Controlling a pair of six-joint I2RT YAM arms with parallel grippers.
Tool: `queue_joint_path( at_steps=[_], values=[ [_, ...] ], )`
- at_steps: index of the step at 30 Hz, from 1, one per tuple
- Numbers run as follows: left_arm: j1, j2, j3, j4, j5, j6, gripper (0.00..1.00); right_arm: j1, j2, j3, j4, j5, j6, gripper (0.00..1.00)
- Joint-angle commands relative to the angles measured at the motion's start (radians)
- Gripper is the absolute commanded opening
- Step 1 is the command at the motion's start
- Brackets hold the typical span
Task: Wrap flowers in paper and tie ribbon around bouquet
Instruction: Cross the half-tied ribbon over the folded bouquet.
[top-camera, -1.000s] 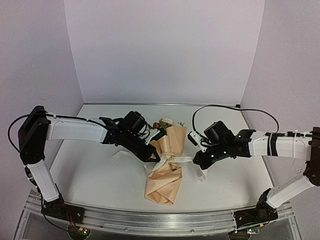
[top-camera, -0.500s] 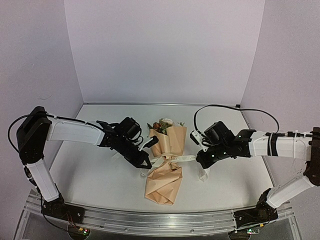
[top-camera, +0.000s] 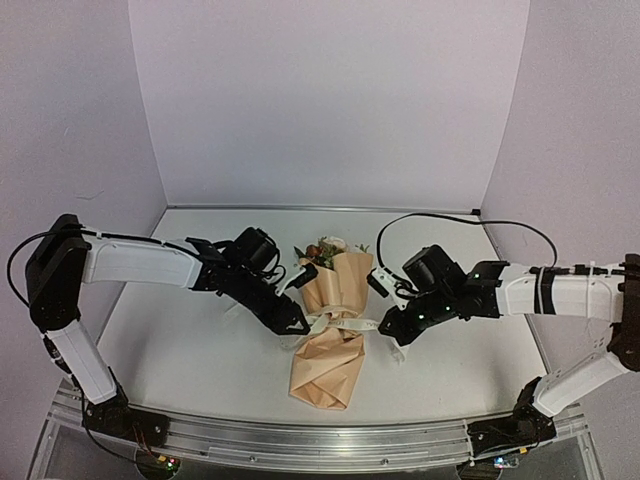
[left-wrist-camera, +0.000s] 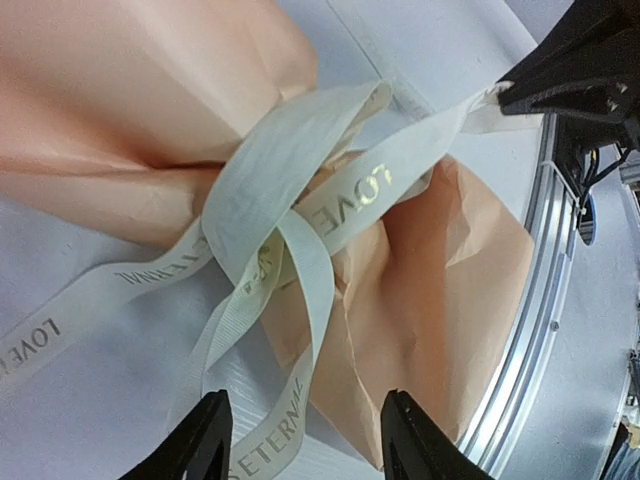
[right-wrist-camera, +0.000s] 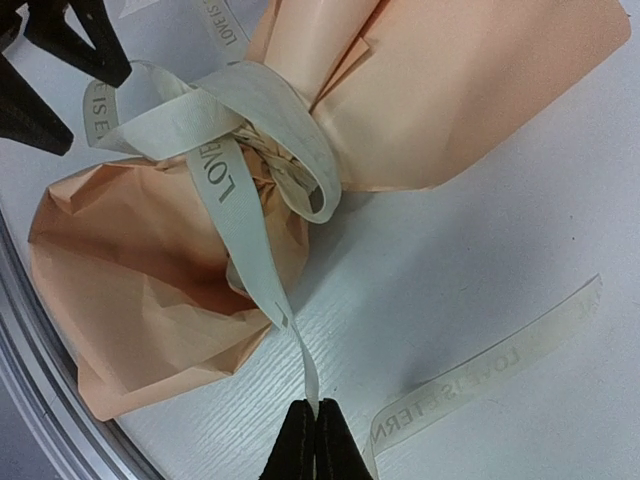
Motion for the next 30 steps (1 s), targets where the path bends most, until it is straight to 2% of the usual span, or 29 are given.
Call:
queue_joint_path(
  at_steps=[1, 8, 13, 23, 30],
  values=[
    [0.001, -0.056, 0.084, 0.062, -0.091, 0.057, 0.55, 0.005, 0.017, 0.046, 0.027, -0.017, 0.009, 0.0],
    [-0.001, 0.109, 0.282, 0.004, -0.083, 0.16, 0.51, 0.004, 0.03, 0.052, 0.044, 0.04, 0.059, 0.0],
    [-0.007, 0.192, 0.374, -0.047, -0.085, 0.199, 0.51, 0.005, 0.027, 0.043, 0.069, 0.05, 0.095, 0.0],
    [-0.024, 0.231, 0.365, -0.084, -0.076, 0.22, 0.53, 0.004, 0.021, 0.034, 0.103, 0.073, 0.117, 0.0],
    [-0.033, 0.254, 0.37, -0.098, -0.086, 0.21, 0.45, 0.004, 0.029, 0.034, 0.114, 0.079, 0.121, 0.0]
  ],
)
